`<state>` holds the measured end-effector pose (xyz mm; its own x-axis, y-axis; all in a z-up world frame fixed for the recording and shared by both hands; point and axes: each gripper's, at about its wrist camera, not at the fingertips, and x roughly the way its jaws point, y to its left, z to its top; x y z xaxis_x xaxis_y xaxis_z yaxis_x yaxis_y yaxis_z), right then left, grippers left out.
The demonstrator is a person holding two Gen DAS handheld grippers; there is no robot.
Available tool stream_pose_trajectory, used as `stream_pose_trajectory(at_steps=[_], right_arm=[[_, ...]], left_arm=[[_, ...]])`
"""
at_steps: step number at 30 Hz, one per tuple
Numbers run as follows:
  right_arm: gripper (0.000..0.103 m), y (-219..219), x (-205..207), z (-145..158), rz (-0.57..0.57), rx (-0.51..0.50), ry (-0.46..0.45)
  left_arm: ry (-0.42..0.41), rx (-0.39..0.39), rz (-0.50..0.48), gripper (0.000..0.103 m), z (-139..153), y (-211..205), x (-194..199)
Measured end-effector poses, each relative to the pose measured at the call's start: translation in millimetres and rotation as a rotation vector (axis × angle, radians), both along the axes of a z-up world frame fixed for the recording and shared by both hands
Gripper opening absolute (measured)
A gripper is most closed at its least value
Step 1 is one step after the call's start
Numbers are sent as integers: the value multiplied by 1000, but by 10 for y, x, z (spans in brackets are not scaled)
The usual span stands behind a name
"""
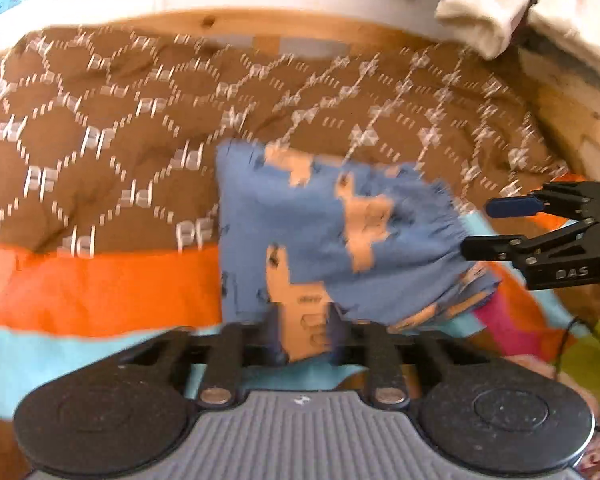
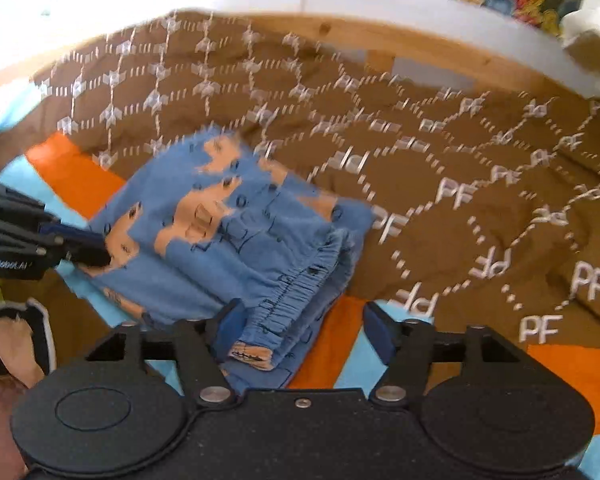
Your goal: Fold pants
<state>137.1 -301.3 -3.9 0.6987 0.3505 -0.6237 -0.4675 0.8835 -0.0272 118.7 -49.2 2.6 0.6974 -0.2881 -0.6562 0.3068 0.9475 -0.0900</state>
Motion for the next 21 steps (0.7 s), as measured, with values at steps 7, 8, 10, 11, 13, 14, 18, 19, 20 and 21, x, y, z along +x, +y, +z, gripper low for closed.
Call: stream_pose_trajectory(at_steps=[7, 8, 10, 11, 13, 14, 18, 19, 20, 21], right_arm=[[56, 138, 212, 125, 41, 116, -151], [49, 185, 281, 99, 71, 132, -133], [41, 223, 381, 20, 96, 141, -95], [41, 227, 406, -20, 92, 139, -81], [41, 210, 467, -129, 83, 127, -39], [41, 193, 489, -186, 70, 114, -28], [35, 73, 586, -282, 30, 148, 11], [35, 44, 603, -282, 23, 165, 21], [35, 22, 598, -298, 18, 178, 28], [35, 3, 608, -300, 14, 193, 36]], left_arm=[[-136, -29, -127, 66, 341, -196, 516], [-135, -22, -152, 66, 320, -221, 602], [-94, -5, -189, 65, 229, -251, 844], [-59, -5, -190, 65, 167, -247, 956], [2, 9, -167, 62, 28, -226, 1140], [8, 20, -161, 57, -21, -214, 1194], [31, 23, -127, 54, -126, -155, 1394], [44, 2, -116, 54, -127, -138, 1428], [49, -6, -111, 54, -123, -113, 1442], [55, -12, -107, 54, -115, -101, 1457]])
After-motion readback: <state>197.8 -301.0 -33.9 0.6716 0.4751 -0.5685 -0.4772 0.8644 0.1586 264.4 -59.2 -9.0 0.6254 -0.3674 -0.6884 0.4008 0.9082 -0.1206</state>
